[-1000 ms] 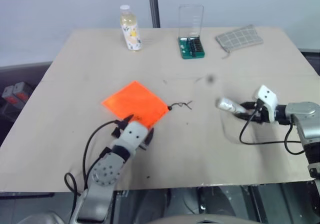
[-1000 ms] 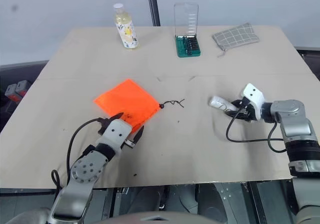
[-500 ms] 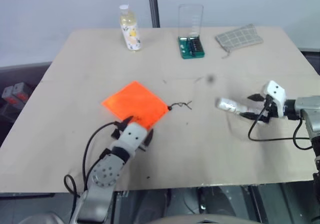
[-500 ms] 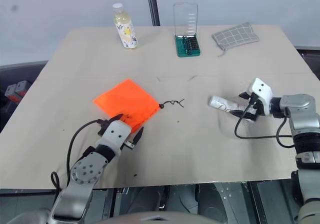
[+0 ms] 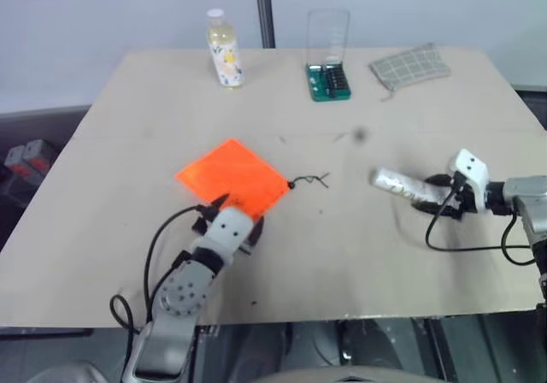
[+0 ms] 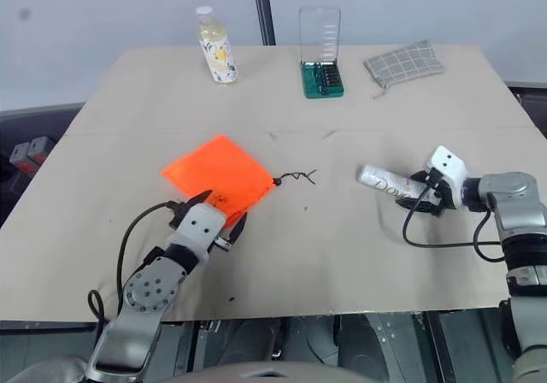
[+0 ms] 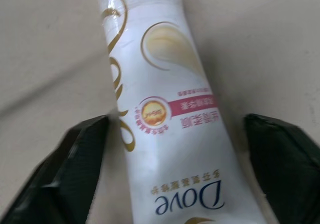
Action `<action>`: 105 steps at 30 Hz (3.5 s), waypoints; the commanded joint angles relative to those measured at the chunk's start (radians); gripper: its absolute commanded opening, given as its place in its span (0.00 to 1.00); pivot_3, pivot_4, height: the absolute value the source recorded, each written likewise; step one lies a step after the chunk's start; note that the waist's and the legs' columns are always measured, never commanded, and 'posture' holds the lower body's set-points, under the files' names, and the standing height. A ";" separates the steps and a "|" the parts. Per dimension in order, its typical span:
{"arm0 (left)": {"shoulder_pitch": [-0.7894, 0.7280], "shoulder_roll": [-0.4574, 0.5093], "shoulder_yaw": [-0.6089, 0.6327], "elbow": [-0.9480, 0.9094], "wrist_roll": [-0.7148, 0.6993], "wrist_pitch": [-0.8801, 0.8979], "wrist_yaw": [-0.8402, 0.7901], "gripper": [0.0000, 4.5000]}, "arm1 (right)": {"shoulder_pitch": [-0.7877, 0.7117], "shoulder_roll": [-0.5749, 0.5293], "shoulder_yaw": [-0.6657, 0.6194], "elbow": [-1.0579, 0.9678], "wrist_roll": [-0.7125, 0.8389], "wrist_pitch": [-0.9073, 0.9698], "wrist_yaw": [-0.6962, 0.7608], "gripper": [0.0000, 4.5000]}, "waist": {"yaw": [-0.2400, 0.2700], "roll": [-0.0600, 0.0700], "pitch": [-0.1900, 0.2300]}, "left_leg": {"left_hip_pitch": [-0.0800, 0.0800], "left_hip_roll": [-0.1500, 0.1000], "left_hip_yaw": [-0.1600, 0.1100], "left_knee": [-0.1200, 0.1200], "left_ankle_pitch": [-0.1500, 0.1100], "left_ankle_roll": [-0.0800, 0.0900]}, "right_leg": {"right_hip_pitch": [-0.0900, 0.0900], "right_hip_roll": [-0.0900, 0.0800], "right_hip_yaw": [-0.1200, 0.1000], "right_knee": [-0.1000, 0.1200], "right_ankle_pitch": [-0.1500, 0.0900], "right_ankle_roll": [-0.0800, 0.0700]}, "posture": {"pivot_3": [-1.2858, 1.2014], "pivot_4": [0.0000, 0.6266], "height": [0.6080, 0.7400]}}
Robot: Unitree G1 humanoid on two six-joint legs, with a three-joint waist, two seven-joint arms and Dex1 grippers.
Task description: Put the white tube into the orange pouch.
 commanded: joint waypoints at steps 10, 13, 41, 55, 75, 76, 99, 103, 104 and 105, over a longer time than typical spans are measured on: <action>0.040 -0.023 -0.024 0.006 0.157 -0.094 0.116 1.00 | 0.138 -0.003 0.010 -0.098 0.016 0.088 -0.040 0.88 | 0.001 -0.003 -0.002 | 0.001 0.000 -0.001 0.000 0.000 0.000 | 0.001 -0.001 -0.001 0.000 0.000 0.000 | 0.52 0.24 1.00; 0.047 -0.022 -0.027 0.006 0.146 -0.087 0.088 1.00 | 0.143 -0.003 0.007 -0.103 0.015 0.091 -0.047 0.88 | 0.002 -0.004 -0.003 | 0.001 0.000 -0.001 0.000 0.000 0.000 | 0.001 0.000 -0.002 0.000 0.000 0.000 | 0.52 0.24 1.00; -0.076 -0.018 0.031 0.074 0.108 -0.081 0.027 0.73 | 0.161 0.011 -0.003 -0.084 0.026 0.049 -0.104 0.88 | 0.001 -0.006 -0.005 | 0.003 -0.001 -0.004 0.002 0.000 0.000 | 0.005 0.001 -0.004 0.000 0.000 0.000 | 0.52 0.24 1.00; -0.068 -0.062 0.140 -0.069 -0.104 -0.001 -0.036 0.00 | 0.182 0.019 0.005 -0.100 0.034 0.045 -0.134 0.88 | 0.001 -0.006 -0.006 | 0.003 0.000 -0.004 0.002 0.000 0.000 | 0.005 0.000 -0.005 -0.001 0.000 0.000 | 0.52 0.24 1.00; -0.124 -0.230 0.324 -0.175 -0.555 0.465 -0.023 0.00 | 0.227 0.059 0.032 -0.185 -0.006 0.030 -0.193 0.31 | -0.023 -0.012 -0.009 | 0.009 0.002 -0.007 0.003 0.000 -0.001 | 0.012 0.005 -0.006 -0.001 -0.001 0.002 | 0.52 0.24 1.00; -0.125 -0.228 0.328 -0.173 -0.565 0.465 -0.022 0.00 | 0.229 0.060 0.029 -0.186 -0.001 0.037 -0.195 0.31 | -0.023 -0.012 -0.008 | 0.012 0.002 -0.007 0.003 0.000 -0.001 | 0.016 0.005 -0.006 -0.001 -0.004 0.000 | 0.52 0.24 1.00; -0.145 -0.197 0.290 -0.138 -0.674 0.417 -0.024 0.00 | 0.149 0.138 0.296 -0.805 0.106 0.381 -0.112 0.09 | -0.023 -0.003 -0.002 | 0.005 0.005 -0.011 -0.004 -0.002 -0.004 | 0.010 0.007 -0.010 -0.009 -0.001 0.001 | 0.52 0.24 1.00; -0.151 -0.193 0.250 -0.143 -0.681 0.410 -0.034 0.00 | 0.040 0.236 0.391 -0.750 0.064 0.488 -0.188 0.09 | -0.018 -0.003 -0.002 | -0.005 0.003 -0.012 0.000 0.001 -0.008 | 0.001 0.006 -0.010 -0.009 0.000 0.000 | 0.52 0.24 1.00; -0.144 -0.188 0.232 -0.152 -0.682 0.408 -0.045 0.00 | 0.010 0.263 0.407 -0.720 0.048 0.506 -0.209 0.09 | -0.018 -0.003 -0.002 | -0.006 0.001 -0.012 -0.001 0.001 -0.008 | 0.000 0.005 -0.010 -0.009 0.000 0.000 | 0.52 0.24 1.00; -0.133 -0.179 0.216 -0.162 -0.683 0.403 -0.056 0.00 | -0.015 0.282 0.420 -0.694 0.036 0.513 -0.222 0.09 | -0.019 -0.003 -0.002 | -0.006 0.001 -0.012 -0.001 0.001 -0.008 | 0.000 0.005 -0.010 -0.009 0.000 0.000 | 0.52 0.24 1.00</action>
